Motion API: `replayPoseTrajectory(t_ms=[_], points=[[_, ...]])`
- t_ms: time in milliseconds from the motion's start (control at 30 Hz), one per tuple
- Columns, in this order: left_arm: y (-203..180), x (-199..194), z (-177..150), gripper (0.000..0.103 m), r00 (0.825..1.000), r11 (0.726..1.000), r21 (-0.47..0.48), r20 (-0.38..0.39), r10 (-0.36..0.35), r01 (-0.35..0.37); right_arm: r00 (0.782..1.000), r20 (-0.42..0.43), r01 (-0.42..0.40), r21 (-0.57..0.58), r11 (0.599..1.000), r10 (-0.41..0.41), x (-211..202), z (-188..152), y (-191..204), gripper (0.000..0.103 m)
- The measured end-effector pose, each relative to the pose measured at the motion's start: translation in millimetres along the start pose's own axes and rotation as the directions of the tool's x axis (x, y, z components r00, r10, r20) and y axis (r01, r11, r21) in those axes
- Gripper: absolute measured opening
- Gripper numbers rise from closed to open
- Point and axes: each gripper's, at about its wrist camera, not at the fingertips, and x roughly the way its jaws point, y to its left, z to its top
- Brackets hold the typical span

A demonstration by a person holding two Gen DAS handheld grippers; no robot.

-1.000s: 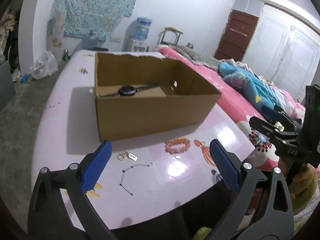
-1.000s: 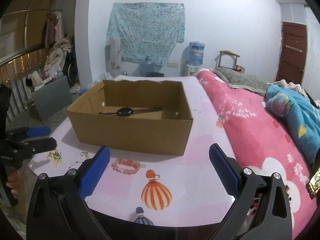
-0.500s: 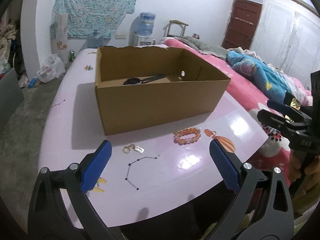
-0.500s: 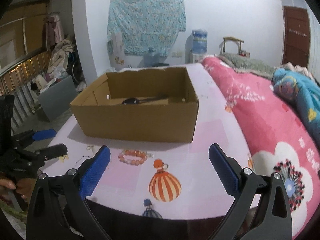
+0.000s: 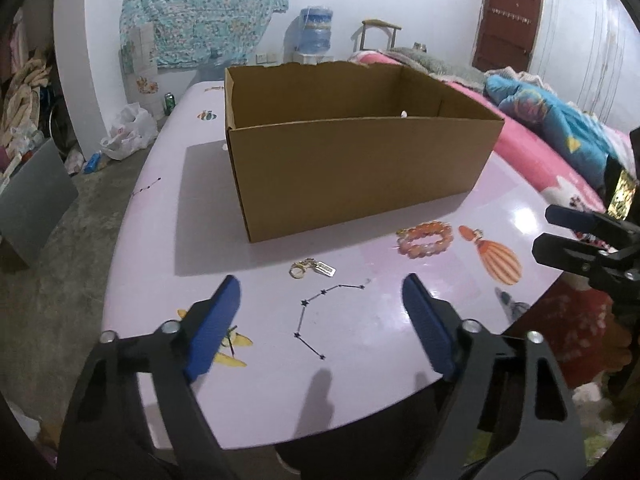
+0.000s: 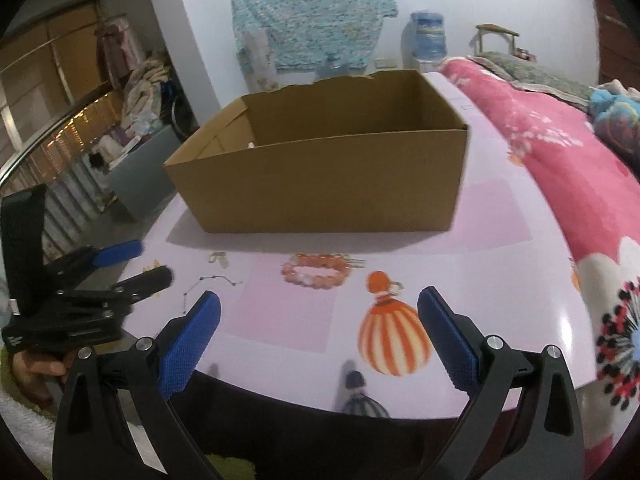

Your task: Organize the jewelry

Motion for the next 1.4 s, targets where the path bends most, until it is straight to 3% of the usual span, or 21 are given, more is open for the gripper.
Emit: replayPoseTrajectory(t_ms=[333,433,600,733,933,1133,1300,1400], points=[[9,35,11,0.044,0.998,0.998,0.064,-0.051,0.03,-0.027,0.997,-0.069,-0.019,0.001,1.0,0.019,28,6,6,0.078],[12,43,14,0.041,0.998,0.998,0.069,-0.065,0.02,-0.015,0.997,-0.082,-0.001,-0.001,1.0,0.001,33,6,4,0.074],[14,52,17,0.04,0.997,0.997,0.072,-0.082,0.014,-0.008,0.995,-0.097,0.012,0.013,1.0,-0.011,40,8,-2,0.063],[12,58,16,0.04,0.996,0.998,0.068,-0.088,0.021,-0.015,0.994,-0.104,-0.024,-0.019,1.0,0.022,50,14,4,0.053],[12,62,13,0.04,0.995,0.999,0.049,-0.092,0.023,-0.018,0.993,-0.112,-0.06,-0.182,0.981,0.04,72,23,35,0.045],[14,61,13,0.04,0.996,0.999,0.047,-0.092,0.023,-0.018,0.986,-0.161,-0.001,-0.317,0.948,-0.053,97,20,53,0.032],[17,61,12,0.04,0.995,0.999,0.042,-0.093,0.023,-0.019,0.974,-0.217,0.005,-0.271,0.963,-0.066,107,17,43,0.01],[20,62,11,0.04,0.995,0.999,0.029,-0.098,0.017,-0.015,0.973,-0.225,-0.002,-0.244,0.97,-0.055,105,16,39,0.01]])
